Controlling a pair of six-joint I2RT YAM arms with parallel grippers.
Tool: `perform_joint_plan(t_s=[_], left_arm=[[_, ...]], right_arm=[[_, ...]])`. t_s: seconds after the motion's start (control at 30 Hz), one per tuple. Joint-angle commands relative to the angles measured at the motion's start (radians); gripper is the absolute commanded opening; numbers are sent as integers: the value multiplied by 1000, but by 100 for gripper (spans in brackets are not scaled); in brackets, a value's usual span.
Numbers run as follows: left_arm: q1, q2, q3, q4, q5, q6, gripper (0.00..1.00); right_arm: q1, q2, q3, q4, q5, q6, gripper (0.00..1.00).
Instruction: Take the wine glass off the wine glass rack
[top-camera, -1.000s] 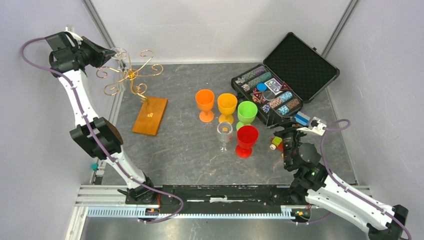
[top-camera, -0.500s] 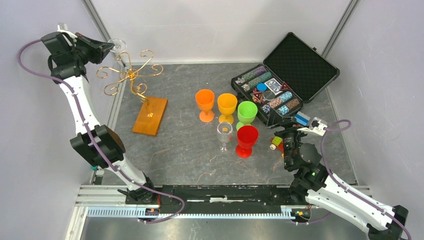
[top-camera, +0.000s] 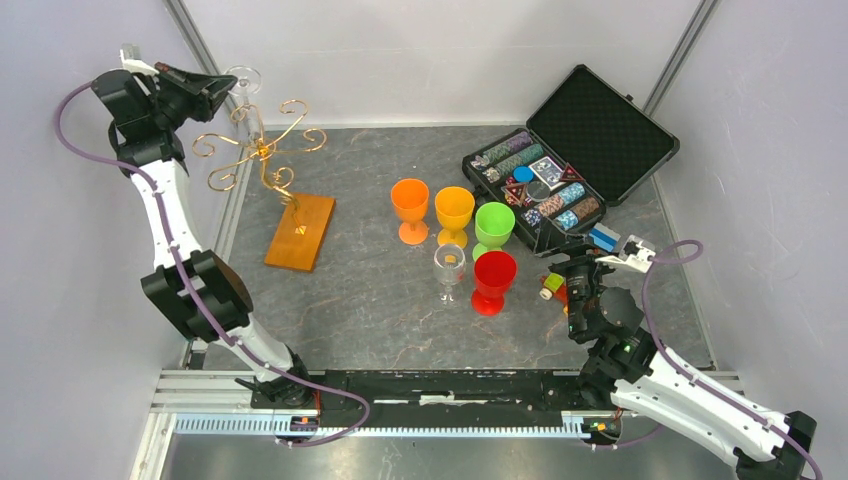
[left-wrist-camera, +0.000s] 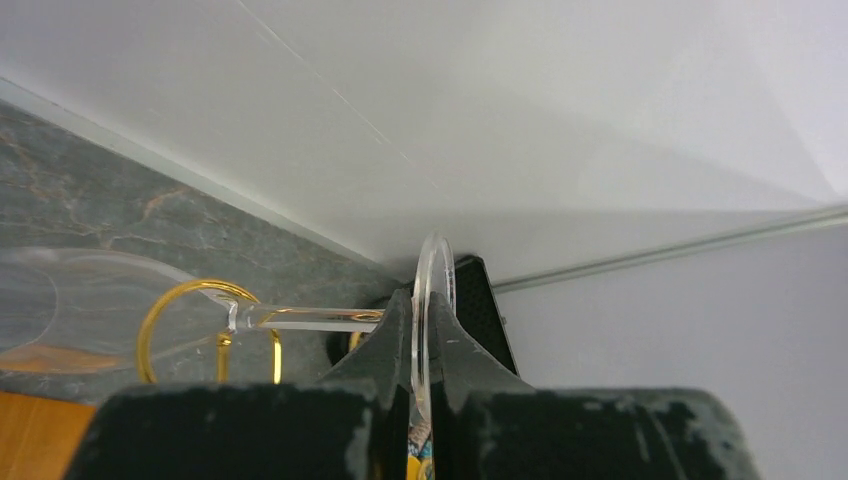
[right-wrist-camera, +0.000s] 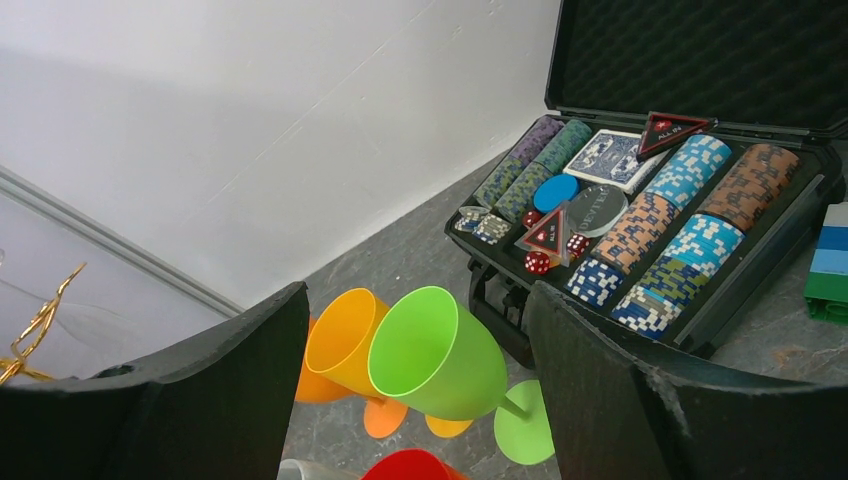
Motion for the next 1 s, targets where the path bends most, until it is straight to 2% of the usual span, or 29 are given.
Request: perform_joint_plan(t_s=[0.0,0.2,0.63,0.87,0.97], left_arm=[[-25,-24,17,110,106,-34,2],[-26,-40,40,-65,100,70,2],[-19,-107,80,-346,-126,233,2],[2,-123,102,-376,-272,246,2],[3,-114,114,-355,-292,248,2]], right_arm=[[-3,-5,-8,30,27,-19,84],[-3,-3,-3,30,27,-22,84],[-2,-13,-3,27,33,-27,84],[-3,-18,-8,24,39,-27,84],[-4,-22,-8,24,39,-29,84]])
